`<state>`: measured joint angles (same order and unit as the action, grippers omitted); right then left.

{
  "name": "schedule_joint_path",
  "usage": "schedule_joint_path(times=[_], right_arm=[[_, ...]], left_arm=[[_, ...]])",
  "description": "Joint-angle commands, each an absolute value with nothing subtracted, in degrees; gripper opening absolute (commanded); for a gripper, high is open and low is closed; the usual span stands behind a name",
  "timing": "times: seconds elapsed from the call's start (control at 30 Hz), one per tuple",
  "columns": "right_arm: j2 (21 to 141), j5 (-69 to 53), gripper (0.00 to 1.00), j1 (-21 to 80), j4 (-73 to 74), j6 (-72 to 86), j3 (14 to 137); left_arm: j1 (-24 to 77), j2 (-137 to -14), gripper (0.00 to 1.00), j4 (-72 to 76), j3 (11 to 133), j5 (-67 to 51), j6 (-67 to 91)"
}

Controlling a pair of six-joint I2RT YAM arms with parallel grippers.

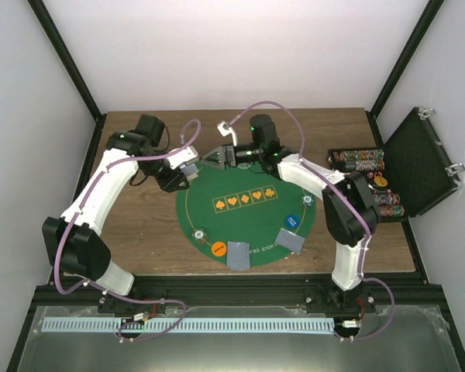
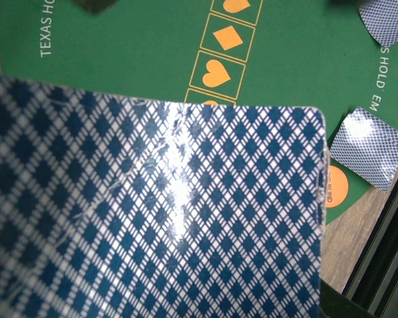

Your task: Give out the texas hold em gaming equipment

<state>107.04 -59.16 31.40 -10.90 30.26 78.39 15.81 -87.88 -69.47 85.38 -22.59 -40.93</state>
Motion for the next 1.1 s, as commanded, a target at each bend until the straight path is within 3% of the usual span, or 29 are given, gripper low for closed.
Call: schedule_joint_path(times=[0.0, 0.3, 0.47, 0.7, 0.83, 1.07], right_arm=[[111.00, -61.75, 0.95, 33.15, -14.17, 34.62, 83.76], [115.79, -62.80, 0.94, 35.93, -12.53, 32.66, 89.30], [116.63, -59.50, 0.88, 35.95, -6.59, 29.67, 90.26], [112.62, -54.28, 0.62, 35.07, 0.09, 24.93, 88.85], [110.69, -51.45, 0.53, 35.07, 4.08, 22.42, 88.52], [108.82, -53.03, 0.30, 35.44, 5.74, 21.11, 88.40]], left_arm=[[16.13, -86.72, 0.46, -70.20, 86.75, -24.80, -41.66], [16.17, -87.32, 0.46, -69.88, 87.18, -24.34, -41.23], [16.17, -87.47, 0.46, -69.81, 87.62, -25.00, -41.06], [16.17, -87.42, 0.43, -69.30, 86.98, -24.08, -41.05], [16.20, -87.52, 0.43, -68.95, 86.70, -23.10, -40.95], [16.15, -87.63, 0.43, -68.70, 86.50, -22.74, -40.79]])
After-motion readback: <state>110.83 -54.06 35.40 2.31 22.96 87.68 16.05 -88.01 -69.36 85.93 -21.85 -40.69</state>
